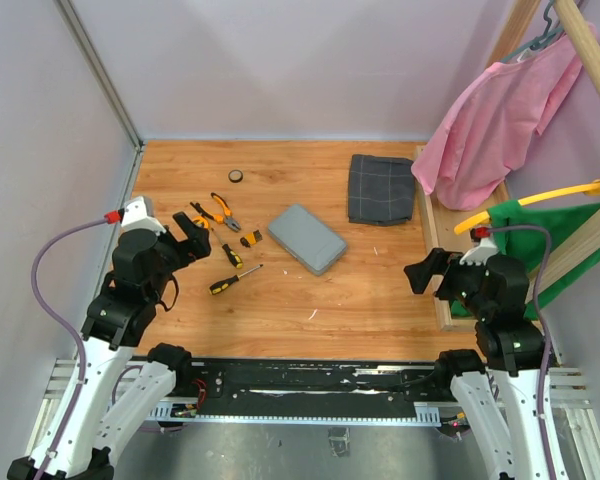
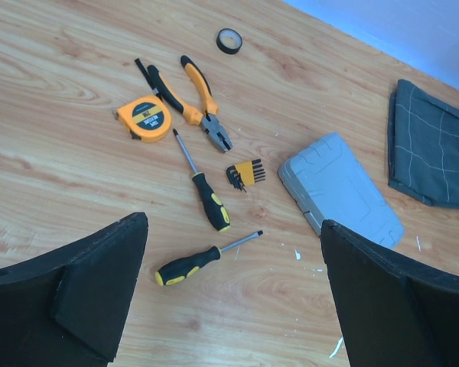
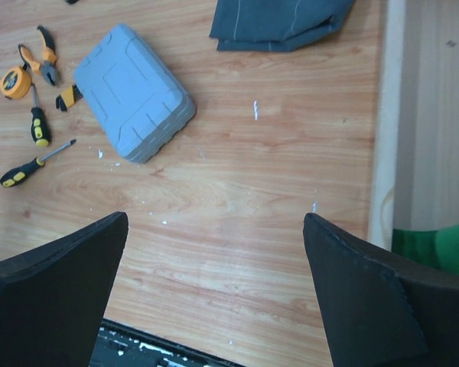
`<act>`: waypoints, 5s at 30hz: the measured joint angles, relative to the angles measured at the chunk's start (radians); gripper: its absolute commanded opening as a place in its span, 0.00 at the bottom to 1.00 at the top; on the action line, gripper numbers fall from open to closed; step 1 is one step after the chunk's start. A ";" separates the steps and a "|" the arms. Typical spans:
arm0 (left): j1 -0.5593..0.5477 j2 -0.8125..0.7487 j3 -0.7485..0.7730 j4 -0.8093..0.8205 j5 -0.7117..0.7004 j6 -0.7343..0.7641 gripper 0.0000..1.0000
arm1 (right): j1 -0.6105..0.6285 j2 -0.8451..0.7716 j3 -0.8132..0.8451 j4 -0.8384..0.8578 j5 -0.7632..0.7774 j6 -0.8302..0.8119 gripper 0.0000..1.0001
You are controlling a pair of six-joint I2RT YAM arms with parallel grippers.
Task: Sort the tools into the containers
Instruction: Move the storage box to the center of the board.
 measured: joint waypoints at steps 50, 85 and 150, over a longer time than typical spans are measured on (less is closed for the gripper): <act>0.000 0.023 -0.052 0.082 0.079 0.027 0.99 | 0.802 1.208 0.467 0.439 0.317 -0.062 0.99; 0.000 0.061 -0.052 0.083 0.102 0.031 0.99 | 0.608 1.940 1.287 0.284 0.277 -0.137 0.99; 0.000 0.083 -0.054 0.105 0.152 0.048 0.99 | 0.241 1.116 0.154 0.470 -0.136 -0.118 1.00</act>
